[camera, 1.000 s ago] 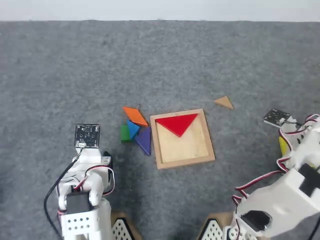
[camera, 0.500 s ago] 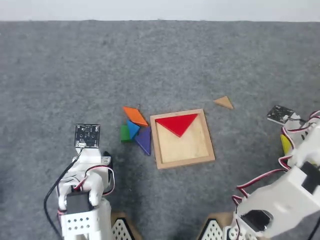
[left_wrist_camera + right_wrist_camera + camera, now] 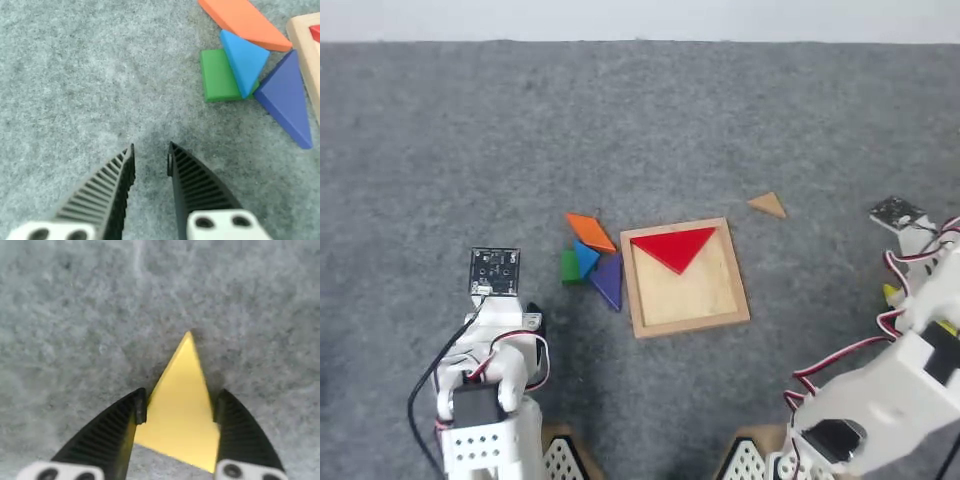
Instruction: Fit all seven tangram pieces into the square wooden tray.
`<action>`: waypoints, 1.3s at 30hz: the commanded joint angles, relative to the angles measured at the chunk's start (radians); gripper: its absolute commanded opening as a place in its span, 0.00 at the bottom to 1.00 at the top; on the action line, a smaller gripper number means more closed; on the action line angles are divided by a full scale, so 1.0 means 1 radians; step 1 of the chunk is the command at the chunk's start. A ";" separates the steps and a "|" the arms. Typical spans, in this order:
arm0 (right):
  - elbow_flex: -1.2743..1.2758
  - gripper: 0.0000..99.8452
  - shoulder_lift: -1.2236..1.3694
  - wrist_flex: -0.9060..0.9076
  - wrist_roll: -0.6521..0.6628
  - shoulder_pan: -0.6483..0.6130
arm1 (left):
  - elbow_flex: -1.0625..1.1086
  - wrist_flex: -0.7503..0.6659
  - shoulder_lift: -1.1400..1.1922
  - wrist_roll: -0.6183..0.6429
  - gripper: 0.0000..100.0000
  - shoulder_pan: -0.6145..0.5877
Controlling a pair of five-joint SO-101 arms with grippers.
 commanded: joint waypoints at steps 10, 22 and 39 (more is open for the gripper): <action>0.011 0.35 -0.312 0.334 0.351 0.074 | -0.012 0.006 -0.023 0.011 0.10 -0.003; 0.104 0.35 -0.145 0.042 0.387 0.117 | -0.012 0.006 -0.023 0.011 0.10 -0.003; -0.048 0.27 0.117 0.022 0.315 0.122 | -0.012 0.006 -0.023 0.011 0.10 -0.003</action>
